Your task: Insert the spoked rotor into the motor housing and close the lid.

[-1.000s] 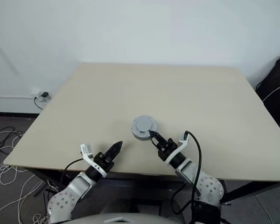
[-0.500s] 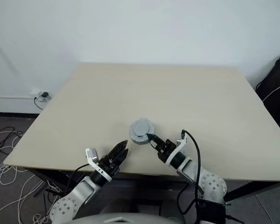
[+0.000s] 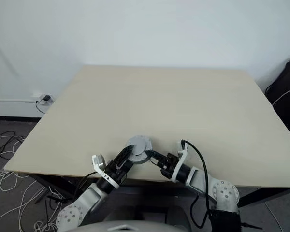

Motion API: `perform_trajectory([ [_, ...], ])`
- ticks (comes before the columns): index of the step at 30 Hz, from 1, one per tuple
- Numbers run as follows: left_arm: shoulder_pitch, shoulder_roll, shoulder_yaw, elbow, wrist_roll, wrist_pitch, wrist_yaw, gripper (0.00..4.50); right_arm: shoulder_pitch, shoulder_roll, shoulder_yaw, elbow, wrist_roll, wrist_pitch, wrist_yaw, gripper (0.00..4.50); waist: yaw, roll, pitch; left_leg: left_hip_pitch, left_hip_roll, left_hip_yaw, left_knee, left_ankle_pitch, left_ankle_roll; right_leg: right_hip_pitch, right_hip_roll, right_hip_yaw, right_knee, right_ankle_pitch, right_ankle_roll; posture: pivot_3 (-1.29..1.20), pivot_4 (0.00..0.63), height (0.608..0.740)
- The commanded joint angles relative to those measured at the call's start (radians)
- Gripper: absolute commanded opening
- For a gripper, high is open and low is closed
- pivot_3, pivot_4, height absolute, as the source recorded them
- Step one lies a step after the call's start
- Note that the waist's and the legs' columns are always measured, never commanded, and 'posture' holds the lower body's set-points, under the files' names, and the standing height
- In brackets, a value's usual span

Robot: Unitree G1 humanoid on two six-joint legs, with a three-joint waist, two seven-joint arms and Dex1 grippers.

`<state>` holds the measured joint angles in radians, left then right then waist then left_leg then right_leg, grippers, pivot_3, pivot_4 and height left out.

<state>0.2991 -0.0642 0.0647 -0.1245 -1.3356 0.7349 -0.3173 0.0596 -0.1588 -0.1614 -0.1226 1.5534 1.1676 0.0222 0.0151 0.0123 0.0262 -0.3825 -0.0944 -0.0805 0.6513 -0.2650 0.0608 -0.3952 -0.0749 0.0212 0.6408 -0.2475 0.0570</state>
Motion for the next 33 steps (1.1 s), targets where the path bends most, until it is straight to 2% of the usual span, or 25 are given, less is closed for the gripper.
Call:
perform_trajectory([
  [1,-0.016,-0.077,-0.019,-0.013,-0.020,-0.008,-0.005,4.49,-0.017,-0.013,0.017,-0.059,0.094,0.000,0.019,1.24,0.001,0.000,0.000,0.000,0.000,0.000,0.000,0.000,0.000,0.000,0.000,0.000,0.000,-0.001,-0.001,0.00,0.000,0.740],
  [9,-0.020,-0.066,-0.036,-0.008,-0.016,-0.002,-0.011,4.49,-0.009,-0.035,0.058,-0.064,0.118,-0.025,0.013,1.24,0.001,-0.001,0.000,0.000,0.000,0.000,0.001,-0.001,0.000,0.001,0.000,0.000,0.000,-0.001,-0.001,0.00,0.000,0.740],
  [12,-0.020,-0.068,-0.038,-0.004,-0.020,-0.005,-0.011,3.94,-0.007,-0.043,0.063,-0.066,0.122,-0.031,0.013,1.24,0.002,-0.001,0.000,0.000,0.000,0.000,0.001,-0.001,0.000,0.001,0.000,0.000,0.000,-0.001,-0.001,0.00,0.000,0.740],
  [17,-0.018,-0.066,-0.042,-0.003,-0.023,-0.008,-0.012,2.31,0.000,-0.057,0.070,-0.069,0.125,-0.049,0.008,1.24,0.004,-0.002,0.001,0.000,0.000,0.000,0.002,0.000,0.000,0.001,0.000,0.000,0.000,0.000,-0.001,0.00,0.000,0.740],
  [18,-0.017,-0.064,-0.044,-0.003,-0.025,-0.009,-0.011,2.21,0.000,-0.059,0.069,-0.067,0.122,-0.056,0.006,1.24,0.004,-0.002,0.001,0.000,0.000,0.000,0.002,0.000,0.000,0.001,0.000,0.000,0.000,-0.001,-0.001,0.00,0.000,0.740],
  [27,-0.010,-0.056,-0.050,-0.009,-0.031,-0.023,-0.006,2.19,0.000,-0.045,0.070,-0.084,-0.018,-0.136,0.019,1.24,0.004,-0.002,0.001,0.000,0.000,0.000,0.002,-0.001,0.000,0.001,0.000,0.000,0.000,0.000,0.000,0.00,0.000,0.740],
  [33,-0.019,-0.058,-0.040,-0.008,-0.013,-0.045,0.006,2.13,0.002,-0.048,0.065,-0.085,-0.060,-0.148,0.015,3.18,0.005,-0.004,0.002,0.000,0.000,0.000,0.002,-0.001,0.000,0.002,0.000,0.000,0.000,0.001,0.002,0.00,0.000,0.740],
])
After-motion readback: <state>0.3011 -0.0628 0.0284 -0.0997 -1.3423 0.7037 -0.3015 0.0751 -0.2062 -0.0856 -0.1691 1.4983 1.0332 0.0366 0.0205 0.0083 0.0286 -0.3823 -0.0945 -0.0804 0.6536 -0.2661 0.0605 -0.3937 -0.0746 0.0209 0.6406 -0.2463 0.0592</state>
